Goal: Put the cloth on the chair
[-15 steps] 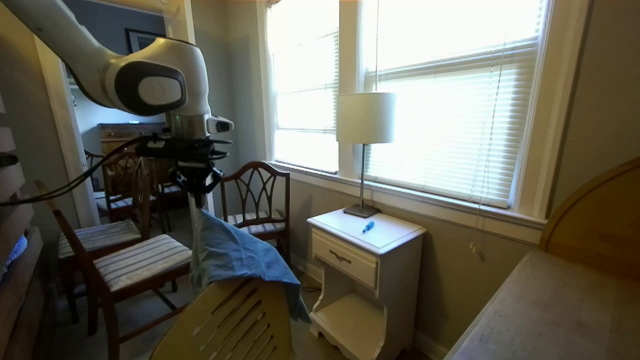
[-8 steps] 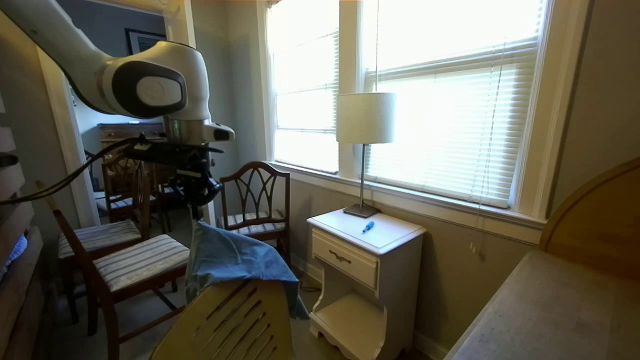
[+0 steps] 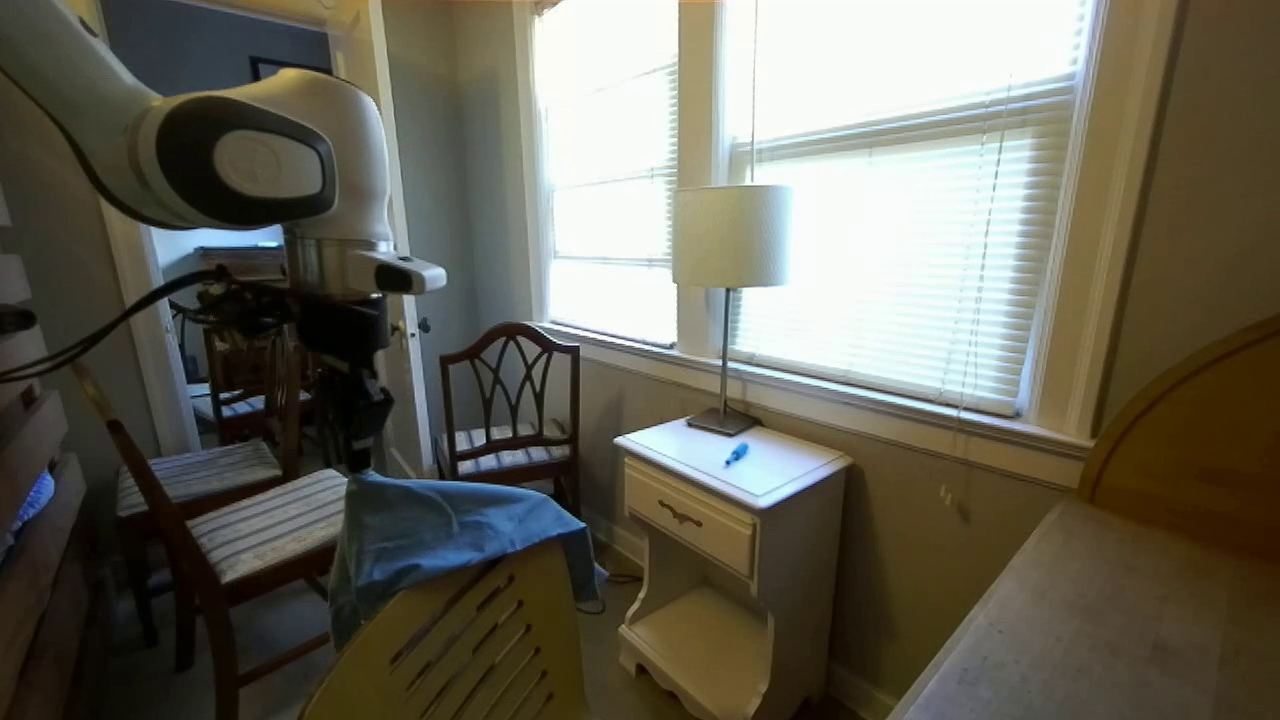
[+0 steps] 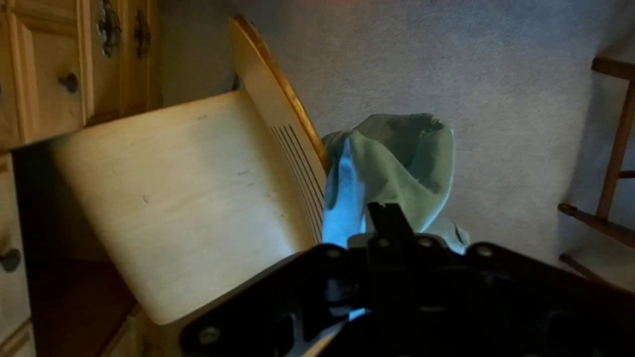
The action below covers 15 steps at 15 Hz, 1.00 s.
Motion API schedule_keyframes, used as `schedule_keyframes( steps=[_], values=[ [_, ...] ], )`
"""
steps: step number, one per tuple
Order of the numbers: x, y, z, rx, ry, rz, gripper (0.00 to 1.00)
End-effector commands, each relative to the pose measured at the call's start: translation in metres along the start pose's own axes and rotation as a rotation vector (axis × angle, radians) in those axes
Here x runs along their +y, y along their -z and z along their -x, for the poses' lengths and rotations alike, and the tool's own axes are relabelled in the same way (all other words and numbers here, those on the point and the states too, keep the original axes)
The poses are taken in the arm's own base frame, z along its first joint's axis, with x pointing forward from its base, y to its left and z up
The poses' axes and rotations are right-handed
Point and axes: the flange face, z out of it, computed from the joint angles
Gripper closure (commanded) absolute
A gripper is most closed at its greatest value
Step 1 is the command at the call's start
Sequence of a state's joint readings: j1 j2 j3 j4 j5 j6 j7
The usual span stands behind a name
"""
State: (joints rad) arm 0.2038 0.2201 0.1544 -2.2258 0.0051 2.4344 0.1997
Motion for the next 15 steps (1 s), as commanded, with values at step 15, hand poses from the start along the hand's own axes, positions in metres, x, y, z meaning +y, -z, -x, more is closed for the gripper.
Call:
schedule_keyframes(
  steps=[15],
  values=[
    [0.052, -0.004, -0.004, 0.059, -0.507, 0.176, 1.00]
  ],
)
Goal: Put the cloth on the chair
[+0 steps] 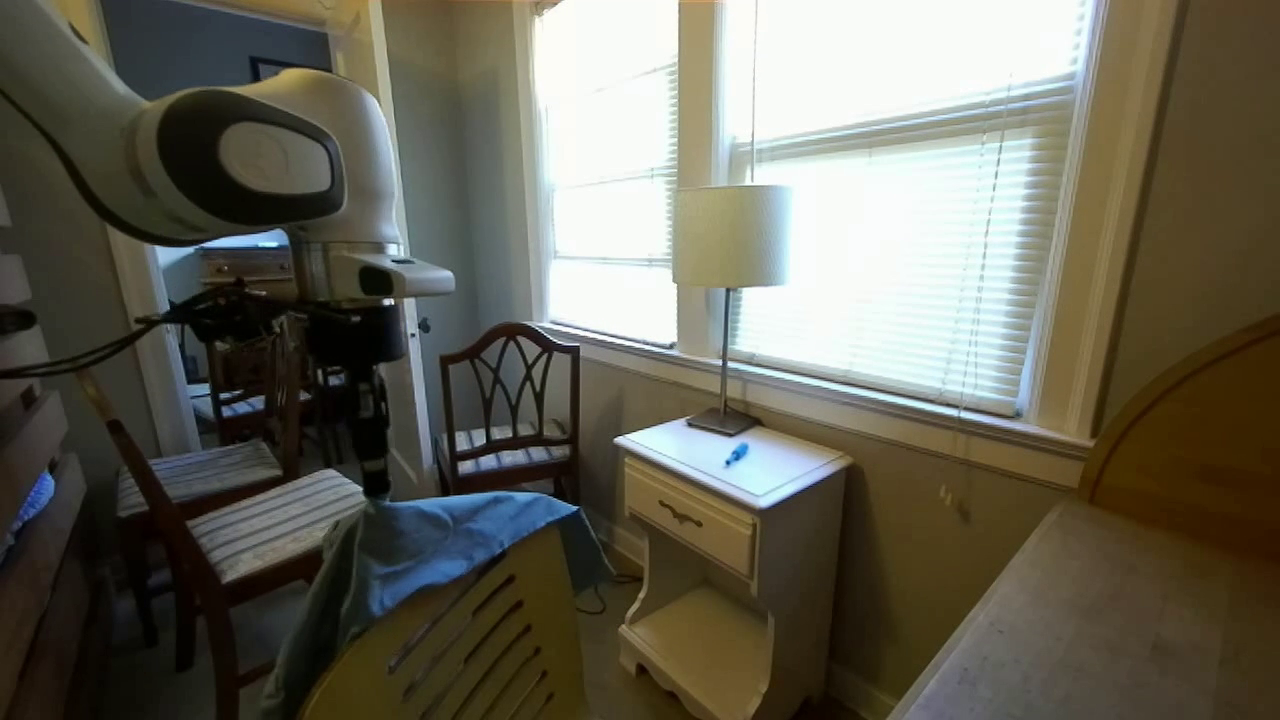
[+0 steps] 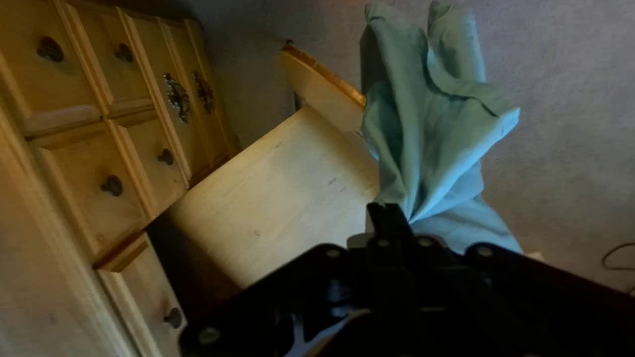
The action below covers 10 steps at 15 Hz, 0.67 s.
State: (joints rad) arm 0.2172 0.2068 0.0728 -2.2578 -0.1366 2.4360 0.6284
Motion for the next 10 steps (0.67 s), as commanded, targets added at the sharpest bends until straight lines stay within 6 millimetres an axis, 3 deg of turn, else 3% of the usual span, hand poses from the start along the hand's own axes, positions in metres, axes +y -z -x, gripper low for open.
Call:
schedule_keyframes(
  steps=[1, 10],
  values=[
    [0.018, -0.001, -0.015, 0.056, -0.174, 0.079, 1.00],
    [0.103, -0.004, -0.039, 0.134, -0.665, 0.159, 1.00]
  ],
)
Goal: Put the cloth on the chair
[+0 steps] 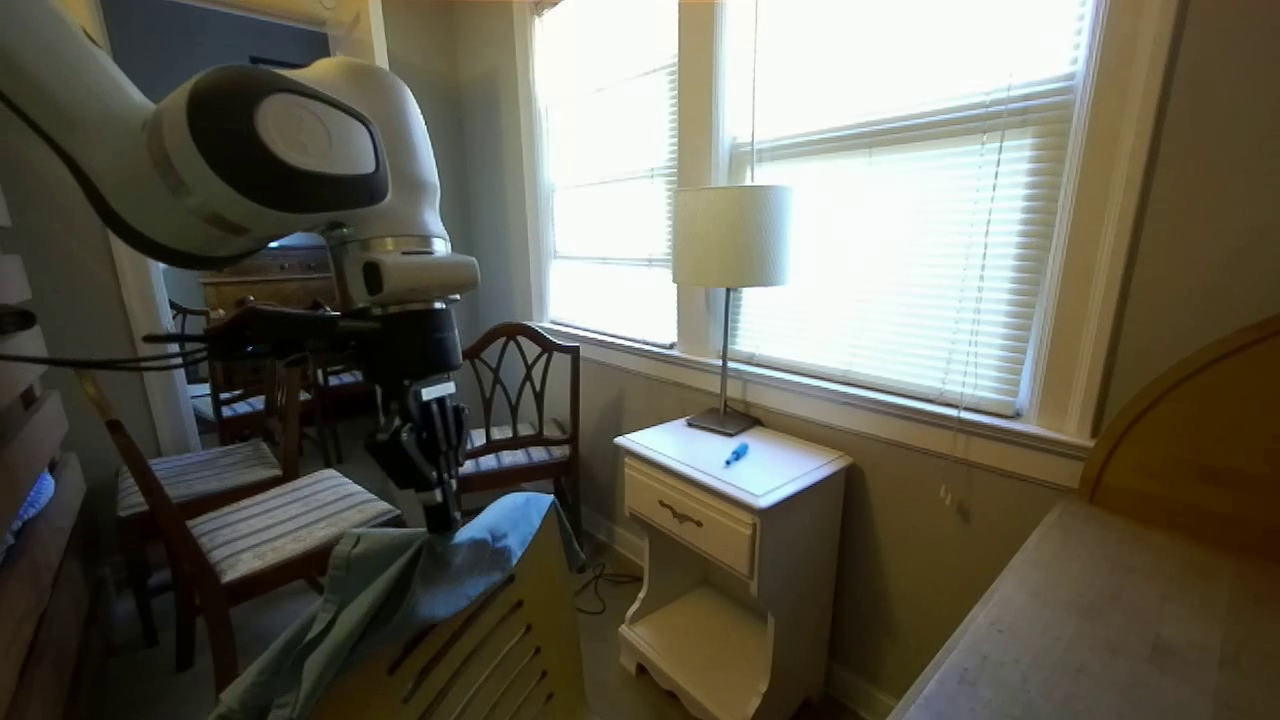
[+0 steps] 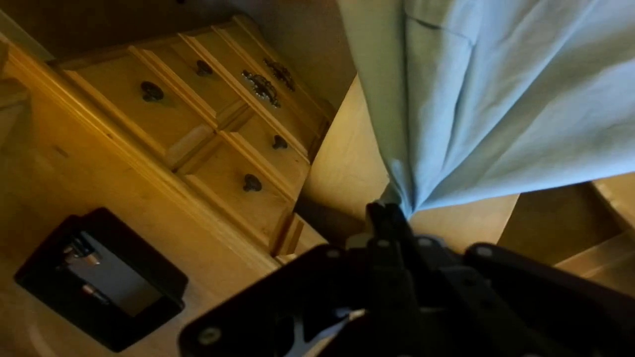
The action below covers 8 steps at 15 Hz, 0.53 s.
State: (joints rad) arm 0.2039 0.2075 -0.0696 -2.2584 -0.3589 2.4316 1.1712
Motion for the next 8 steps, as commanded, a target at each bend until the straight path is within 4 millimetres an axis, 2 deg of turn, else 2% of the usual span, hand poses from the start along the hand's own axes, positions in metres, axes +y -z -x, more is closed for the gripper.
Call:
schedule_keyframes(
  steps=[1, 5, 6, 7, 8],
  values=[
    [0.029, -0.006, -0.023, 0.018, -0.198, 0.042, 1.00],
    [0.061, -0.033, -0.053, -0.015, -0.416, 0.109, 1.00],
    [0.061, -0.038, -0.054, -0.083, -0.459, 0.095, 1.00],
    [0.058, -0.039, -0.052, -0.122, -0.418, 0.044, 1.00],
    [0.061, -0.037, -0.053, -0.070, -0.404, 0.081, 0.99]
  ],
)
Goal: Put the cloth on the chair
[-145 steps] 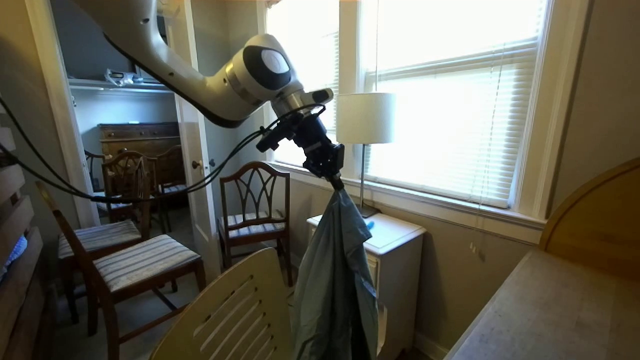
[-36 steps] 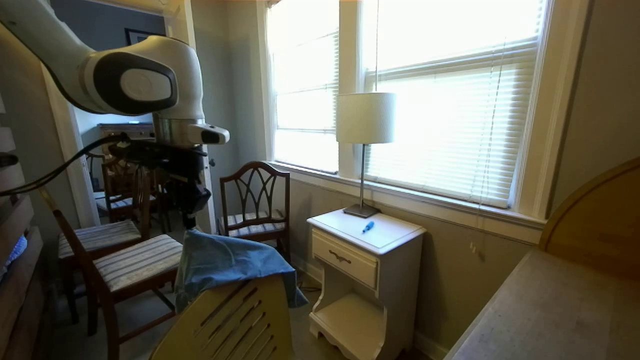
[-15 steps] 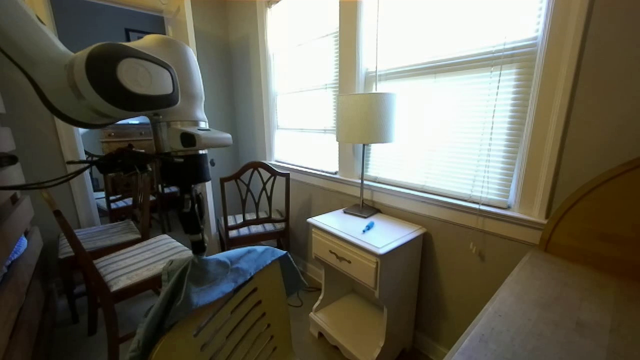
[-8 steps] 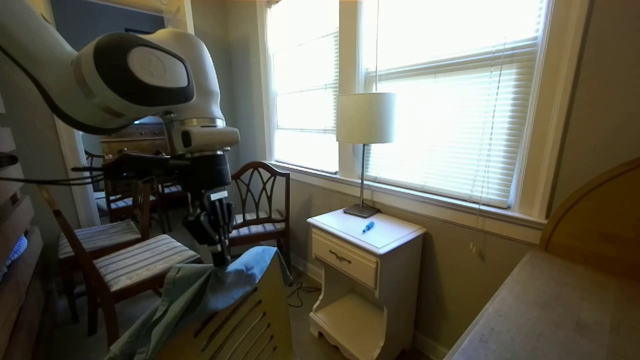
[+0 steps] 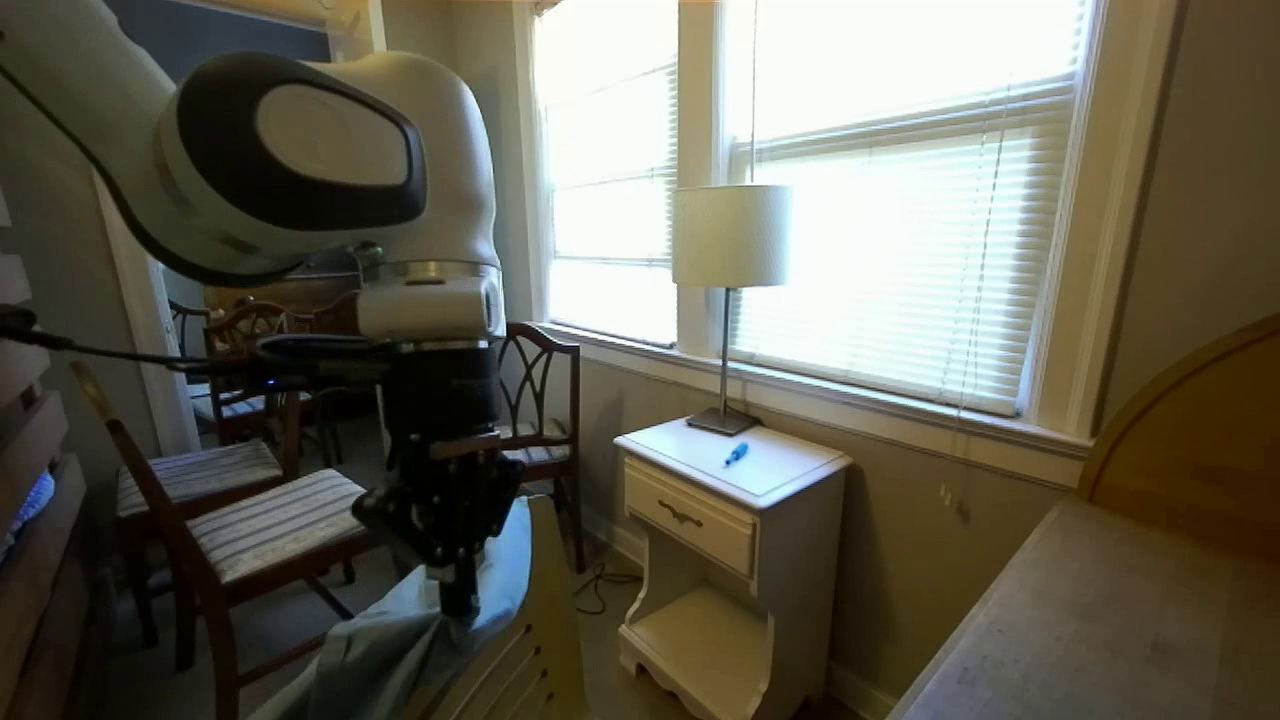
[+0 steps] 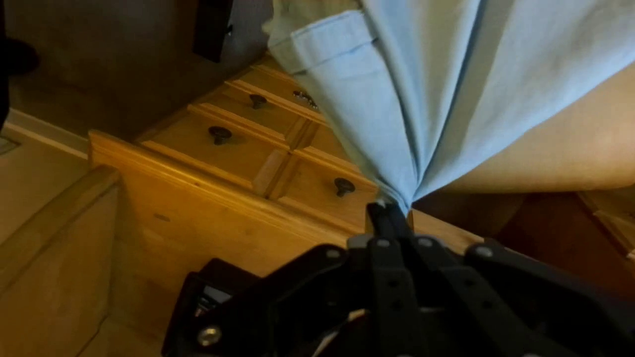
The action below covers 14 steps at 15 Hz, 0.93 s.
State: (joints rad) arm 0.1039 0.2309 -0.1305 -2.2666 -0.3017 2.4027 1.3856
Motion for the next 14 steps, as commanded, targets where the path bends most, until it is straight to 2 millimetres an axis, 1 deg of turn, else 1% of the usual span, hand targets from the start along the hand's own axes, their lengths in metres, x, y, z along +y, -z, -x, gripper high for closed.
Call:
schedule_keyframes(
  steps=[1, 5, 7, 9, 11, 14],
  values=[
    [0.000, -0.003, -0.002, -0.023, -0.004, -0.002, 0.99],
    [-0.002, -0.005, 0.003, -0.040, -0.005, -0.004, 1.00],
    [-0.009, -0.002, -0.004, -0.021, -0.097, 0.003, 1.00],
    [-0.028, 0.008, -0.011, 0.035, -0.219, -0.020, 1.00],
    [-0.057, 0.024, -0.015, 0.081, -0.303, -0.074, 1.00],
    [-0.104, 0.060, -0.016, 0.176, -0.398, -0.171, 1.00]
  ],
)
